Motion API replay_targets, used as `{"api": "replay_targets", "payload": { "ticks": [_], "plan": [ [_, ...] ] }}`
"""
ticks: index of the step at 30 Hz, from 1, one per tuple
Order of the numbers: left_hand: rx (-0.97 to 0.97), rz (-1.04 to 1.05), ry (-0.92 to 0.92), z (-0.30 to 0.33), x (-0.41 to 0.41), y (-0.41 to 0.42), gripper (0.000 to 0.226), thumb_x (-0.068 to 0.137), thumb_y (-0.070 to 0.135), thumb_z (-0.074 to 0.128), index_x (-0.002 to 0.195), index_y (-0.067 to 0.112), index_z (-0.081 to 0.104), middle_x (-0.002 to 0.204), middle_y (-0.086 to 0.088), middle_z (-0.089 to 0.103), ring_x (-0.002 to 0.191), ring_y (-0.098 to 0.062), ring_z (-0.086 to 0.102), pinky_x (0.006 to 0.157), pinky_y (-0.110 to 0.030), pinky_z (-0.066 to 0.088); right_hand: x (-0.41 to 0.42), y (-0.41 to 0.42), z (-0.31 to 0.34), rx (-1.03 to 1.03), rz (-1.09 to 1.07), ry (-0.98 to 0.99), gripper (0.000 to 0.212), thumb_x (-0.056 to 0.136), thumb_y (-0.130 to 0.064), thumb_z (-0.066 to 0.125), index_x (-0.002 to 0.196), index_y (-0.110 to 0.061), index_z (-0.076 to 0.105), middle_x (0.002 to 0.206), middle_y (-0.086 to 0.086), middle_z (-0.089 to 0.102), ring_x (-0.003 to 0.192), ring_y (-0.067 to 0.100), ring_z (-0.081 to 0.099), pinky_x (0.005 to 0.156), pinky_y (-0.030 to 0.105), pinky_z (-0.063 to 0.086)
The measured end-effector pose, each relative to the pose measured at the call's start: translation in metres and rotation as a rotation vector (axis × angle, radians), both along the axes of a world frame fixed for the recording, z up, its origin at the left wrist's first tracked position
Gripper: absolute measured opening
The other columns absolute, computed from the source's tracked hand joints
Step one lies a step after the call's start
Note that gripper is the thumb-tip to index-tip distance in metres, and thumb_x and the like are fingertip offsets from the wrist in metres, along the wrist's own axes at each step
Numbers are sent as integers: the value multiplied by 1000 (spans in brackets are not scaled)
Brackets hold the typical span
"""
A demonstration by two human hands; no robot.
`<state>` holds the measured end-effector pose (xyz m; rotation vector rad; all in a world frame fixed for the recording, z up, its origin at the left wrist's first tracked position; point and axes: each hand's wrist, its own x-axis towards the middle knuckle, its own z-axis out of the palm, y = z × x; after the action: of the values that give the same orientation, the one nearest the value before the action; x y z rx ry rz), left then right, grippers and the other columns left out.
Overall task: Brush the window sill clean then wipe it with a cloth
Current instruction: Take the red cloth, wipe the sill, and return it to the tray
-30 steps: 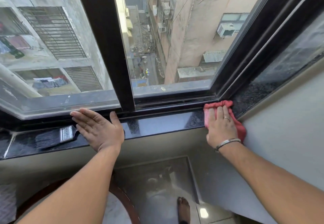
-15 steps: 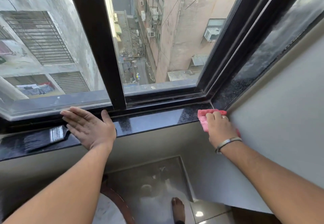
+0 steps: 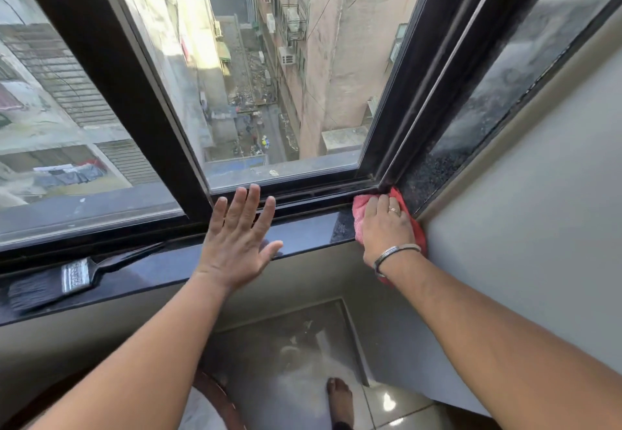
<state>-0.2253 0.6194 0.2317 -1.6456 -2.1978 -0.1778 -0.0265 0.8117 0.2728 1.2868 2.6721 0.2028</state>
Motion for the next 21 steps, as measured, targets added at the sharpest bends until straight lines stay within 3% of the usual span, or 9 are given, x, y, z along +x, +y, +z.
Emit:
{"api": "replay_targets", "payload": {
  "ticks": [3,6,8,10,12,14,16,21],
  "plan": [
    [-6,70,-22,-4,-4,3,85,93,63,28,158,19,-6,163,-8,-24,151,-25,-19,120,-45,-14,4,2,7,-8,23,-6,64,71,-19,68,126,-2,41,124,14,50,116,29,49,92,38,48],
    [40,56,-12,-9,-6,0,82,94,60,28,159,16,5,166,-11,-13,153,-27,-11,122,-44,-11,21,-19,8,-46,-18,37,55,80,-14,55,130,-1,38,128,16,48,120,31,46,96,37,48],
    [59,59,-16,-9,-7,3,82,93,59,30,159,14,7,166,-13,-10,153,-28,-8,122,-43,-11,37,-30,3,-90,-12,122,61,80,-15,55,136,0,36,137,19,45,128,34,42,105,37,41],
    [68,66,-9,-10,-7,4,83,93,58,31,158,13,8,166,-13,-9,153,-28,-7,122,-43,-10,48,-33,0,-230,-44,356,74,79,-15,63,144,2,31,150,23,34,141,35,31,116,37,26],
    [76,70,-3,-7,-7,2,83,93,56,34,158,10,9,166,-13,-10,153,-28,-8,122,-42,-9,40,-37,7,-358,-159,697,77,79,-6,61,148,-2,27,156,21,27,145,33,25,118,36,21],
    [92,73,5,-3,-5,1,86,92,54,40,157,7,8,165,-12,-15,152,-26,-11,122,-42,-10,17,-38,14,-282,-187,947,78,77,0,55,149,-2,25,156,22,28,145,33,26,119,35,21],
    [115,96,5,1,-2,-3,93,90,52,45,156,6,-2,164,-9,-23,151,-23,-18,121,-42,-12,-16,-35,20,-209,-113,908,76,81,-4,52,149,3,19,156,26,24,147,33,22,121,34,17],
    [184,305,14,0,-21,-64,109,86,60,49,153,7,-17,161,-6,-30,149,-21,-24,117,-47,-18,-61,-31,13,-107,-169,427,78,90,-27,52,148,8,13,157,27,19,147,36,17,121,42,17]
  ]
}}
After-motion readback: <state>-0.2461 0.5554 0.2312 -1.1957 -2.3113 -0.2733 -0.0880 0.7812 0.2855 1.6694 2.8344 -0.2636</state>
